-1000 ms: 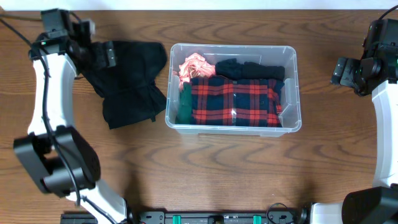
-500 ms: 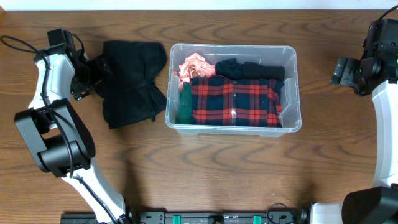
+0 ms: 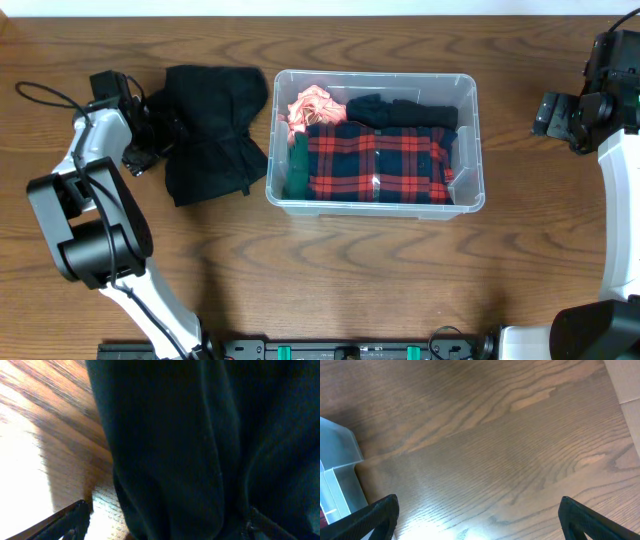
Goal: Pack container
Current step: 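Grasp the black shirt on the table with the left gripper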
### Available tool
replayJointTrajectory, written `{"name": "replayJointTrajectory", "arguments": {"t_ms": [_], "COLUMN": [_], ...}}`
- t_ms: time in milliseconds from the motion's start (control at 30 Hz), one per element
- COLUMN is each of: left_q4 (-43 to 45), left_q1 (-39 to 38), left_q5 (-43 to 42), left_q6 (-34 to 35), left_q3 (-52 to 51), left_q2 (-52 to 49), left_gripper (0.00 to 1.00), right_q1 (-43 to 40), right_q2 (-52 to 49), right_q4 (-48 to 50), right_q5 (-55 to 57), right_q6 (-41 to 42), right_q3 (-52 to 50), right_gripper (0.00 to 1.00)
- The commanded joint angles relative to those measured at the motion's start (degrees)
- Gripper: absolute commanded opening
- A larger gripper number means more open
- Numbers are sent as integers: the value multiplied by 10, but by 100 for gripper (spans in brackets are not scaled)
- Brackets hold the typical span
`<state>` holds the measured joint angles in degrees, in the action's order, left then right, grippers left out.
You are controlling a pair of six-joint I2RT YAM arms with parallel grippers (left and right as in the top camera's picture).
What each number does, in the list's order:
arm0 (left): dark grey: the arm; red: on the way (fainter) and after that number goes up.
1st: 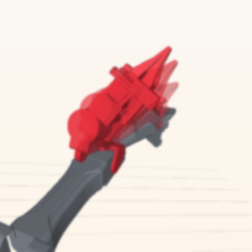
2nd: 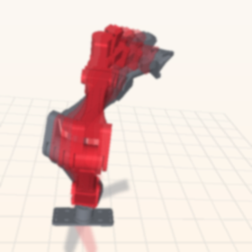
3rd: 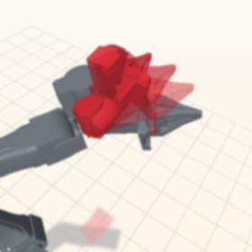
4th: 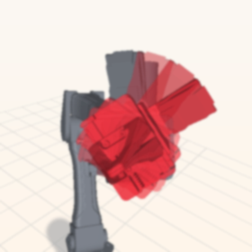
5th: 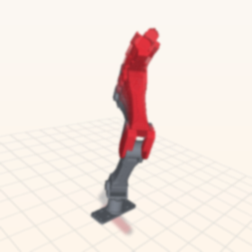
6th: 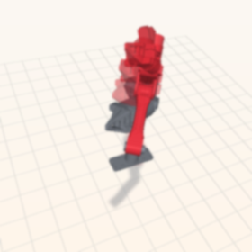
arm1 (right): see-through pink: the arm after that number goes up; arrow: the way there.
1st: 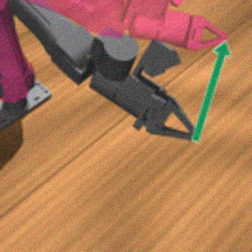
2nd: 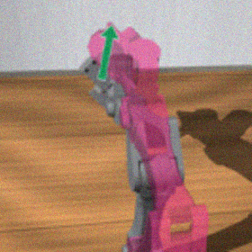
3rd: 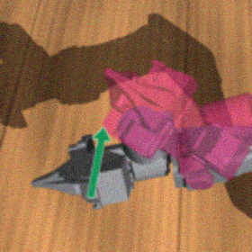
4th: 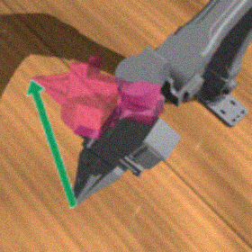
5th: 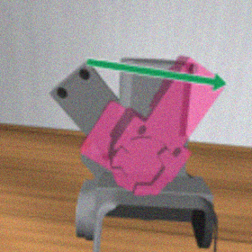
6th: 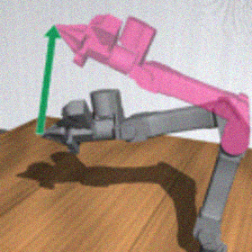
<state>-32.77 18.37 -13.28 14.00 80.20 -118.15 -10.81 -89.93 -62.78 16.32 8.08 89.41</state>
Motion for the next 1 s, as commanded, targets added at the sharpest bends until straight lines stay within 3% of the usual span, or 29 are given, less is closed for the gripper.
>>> {"name": "replayJointTrajectory", "arguments": {"t_ms": [0,200,567,633,800,867,933,967], "left_q4": [-1,2,1,1,1,1,1,0], "left_q1": [-2,-2,-1,0,0,0,3,6], "left_q5": [-34,-122,-133,-133,-133,-133,-133,-133], "left_q6": [2,2,0,0,-18,-19,-19,-19], "left_q3": [-32,-32,-31,-31,-31,-31,-28,-24], "left_q2": [-19,-19,-18,-18,-18,-18,-15,-10], "left_gripper": [95,90,75,66,57,42,15,9], "right_q1": [-4,-4,-4,-4,-4,-4,-4,-4], "right_q2": [5,5,5,5,5,5,5,5], "right_q4": [0,0,0,0,0,0,0,0], "right_q5": [6,6,6,6,6,6,6,6], "right_q6": [0,0,0,0,0,0,0,0], "right_q3": [-2,-2,-2,-2,-2,-2,-2,-2], "right_gripper": [99,99,99,99,99,99,99,99]}}
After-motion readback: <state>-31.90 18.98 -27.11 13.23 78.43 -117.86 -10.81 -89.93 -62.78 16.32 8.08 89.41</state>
